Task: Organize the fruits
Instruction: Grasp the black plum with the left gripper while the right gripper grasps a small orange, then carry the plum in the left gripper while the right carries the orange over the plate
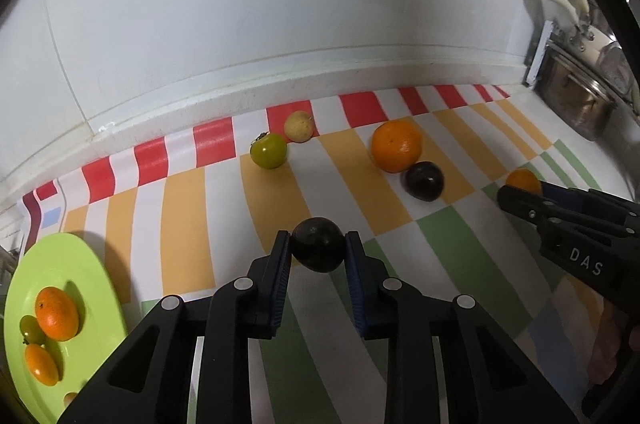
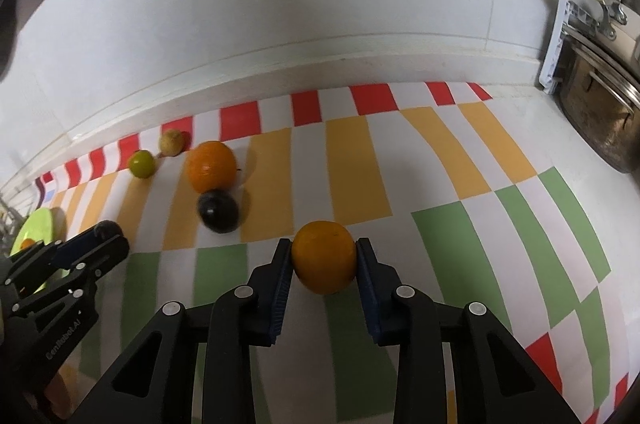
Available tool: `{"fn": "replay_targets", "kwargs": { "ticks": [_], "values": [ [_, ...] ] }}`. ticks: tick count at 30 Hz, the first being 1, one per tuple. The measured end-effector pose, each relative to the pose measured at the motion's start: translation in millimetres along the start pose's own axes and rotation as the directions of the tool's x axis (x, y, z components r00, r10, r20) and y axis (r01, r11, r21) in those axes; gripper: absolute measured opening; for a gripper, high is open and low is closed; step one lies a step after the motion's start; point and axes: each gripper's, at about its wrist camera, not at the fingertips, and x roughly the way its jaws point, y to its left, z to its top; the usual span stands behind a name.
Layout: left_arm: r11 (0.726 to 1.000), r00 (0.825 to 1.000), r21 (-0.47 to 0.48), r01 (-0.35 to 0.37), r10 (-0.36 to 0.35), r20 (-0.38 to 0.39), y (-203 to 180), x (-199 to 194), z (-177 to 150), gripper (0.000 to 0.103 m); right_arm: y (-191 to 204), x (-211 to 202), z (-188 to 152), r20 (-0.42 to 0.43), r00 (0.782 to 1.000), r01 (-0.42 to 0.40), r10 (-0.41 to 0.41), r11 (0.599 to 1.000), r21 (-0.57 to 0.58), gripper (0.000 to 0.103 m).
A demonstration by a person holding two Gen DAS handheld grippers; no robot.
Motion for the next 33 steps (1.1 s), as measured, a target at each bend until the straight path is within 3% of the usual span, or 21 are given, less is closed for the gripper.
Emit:
{"fn": "replay_targets", "kwargs": {
  "ticks": [14, 33],
  "values": [
    [1.0, 0.997, -0.021, -0.001, 0.002, 0.077, 12.5, -65.0, 4.2, 0.027, 29.7, -52.0, -1.5, 0.073, 0.994, -0.076, 0.082, 0.993, -0.087, 0.032],
    [0.992, 0.98, -0.106, -0.072, 0.09, 0.179, 34.4, -155.7, -23.6, 0.027, 80.5, -119.5, -13.0, 0.148, 0.967, -0.172, 0.208, 0.959, -0.226, 0.032]
  ]
}}
